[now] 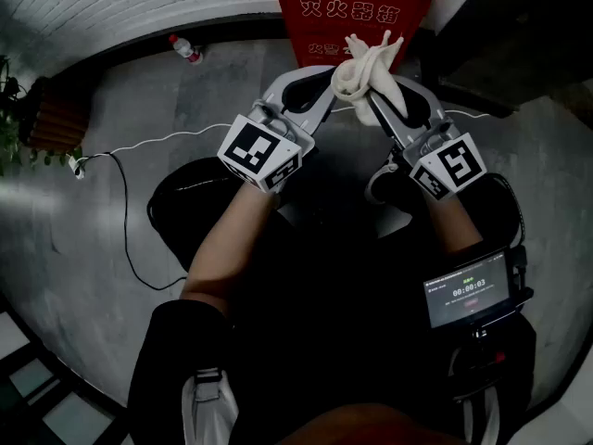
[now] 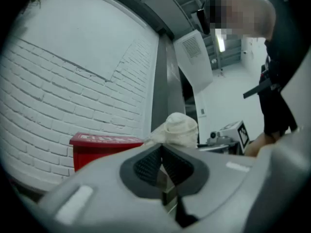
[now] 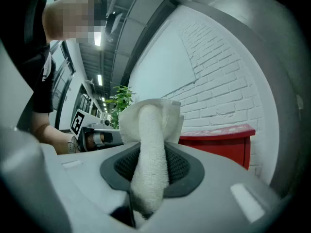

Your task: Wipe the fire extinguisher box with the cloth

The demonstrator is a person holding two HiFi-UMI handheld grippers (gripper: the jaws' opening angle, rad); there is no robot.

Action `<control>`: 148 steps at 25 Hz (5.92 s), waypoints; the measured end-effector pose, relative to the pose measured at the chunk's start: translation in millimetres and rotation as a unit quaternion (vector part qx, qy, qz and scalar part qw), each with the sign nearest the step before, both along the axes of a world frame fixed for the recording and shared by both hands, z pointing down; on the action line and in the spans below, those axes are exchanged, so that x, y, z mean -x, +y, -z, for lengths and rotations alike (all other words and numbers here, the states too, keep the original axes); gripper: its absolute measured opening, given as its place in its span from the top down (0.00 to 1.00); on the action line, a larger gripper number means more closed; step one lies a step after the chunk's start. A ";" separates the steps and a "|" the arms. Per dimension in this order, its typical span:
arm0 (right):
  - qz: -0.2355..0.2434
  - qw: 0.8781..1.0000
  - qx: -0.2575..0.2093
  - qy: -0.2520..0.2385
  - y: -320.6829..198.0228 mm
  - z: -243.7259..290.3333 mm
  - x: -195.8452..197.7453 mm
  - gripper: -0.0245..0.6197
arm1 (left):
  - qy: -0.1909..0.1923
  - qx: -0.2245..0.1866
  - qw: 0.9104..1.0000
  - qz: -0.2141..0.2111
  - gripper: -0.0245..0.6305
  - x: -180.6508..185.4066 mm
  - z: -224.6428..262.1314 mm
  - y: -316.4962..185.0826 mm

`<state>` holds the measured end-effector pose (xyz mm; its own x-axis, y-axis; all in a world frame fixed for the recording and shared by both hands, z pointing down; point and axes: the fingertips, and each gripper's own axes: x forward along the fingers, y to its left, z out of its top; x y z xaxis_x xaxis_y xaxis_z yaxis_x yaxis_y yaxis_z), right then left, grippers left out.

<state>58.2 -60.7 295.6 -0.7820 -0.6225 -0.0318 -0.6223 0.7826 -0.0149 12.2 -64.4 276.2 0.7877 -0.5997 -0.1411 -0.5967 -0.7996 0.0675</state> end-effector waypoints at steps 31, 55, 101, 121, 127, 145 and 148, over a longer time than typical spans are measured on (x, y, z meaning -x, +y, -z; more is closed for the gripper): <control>-0.058 0.996 -0.035 0.056 -201.9 70.4 39.3 0.80 | -0.026 -0.029 0.998 0.051 0.96 55.2 57.8 -202.7; 0.061 0.896 -0.020 0.440 -425.2 35.6 122.6 0.80 | -0.129 -0.022 0.975 0.178 0.96 145.3 40.8 -344.8; 0.090 0.909 -0.009 0.407 -275.7 60.0 56.8 0.80 | -0.018 -0.004 0.983 0.182 0.96 111.7 94.6 -240.3; 0.016 0.904 -0.021 0.428 -403.9 39.2 -24.9 0.80 | -0.138 0.037 0.974 0.176 0.96 23.8 22.1 -318.4; 0.037 0.871 -0.047 0.487 -420.3 18.3 -9.7 0.80 | -0.132 0.060 0.967 0.210 0.96 17.7 24.9 -329.4; 0.102 0.858 -0.056 0.500 -293.5 3.6 3.9 0.81 | -0.148 0.057 0.963 0.220 0.96 -8.8 23.6 -262.7; 0.114 0.855 -0.058 0.503 -271.2 -1.9 1.7 0.81 | -0.151 0.045 0.964 0.214 0.96 -14.9 26.0 -259.6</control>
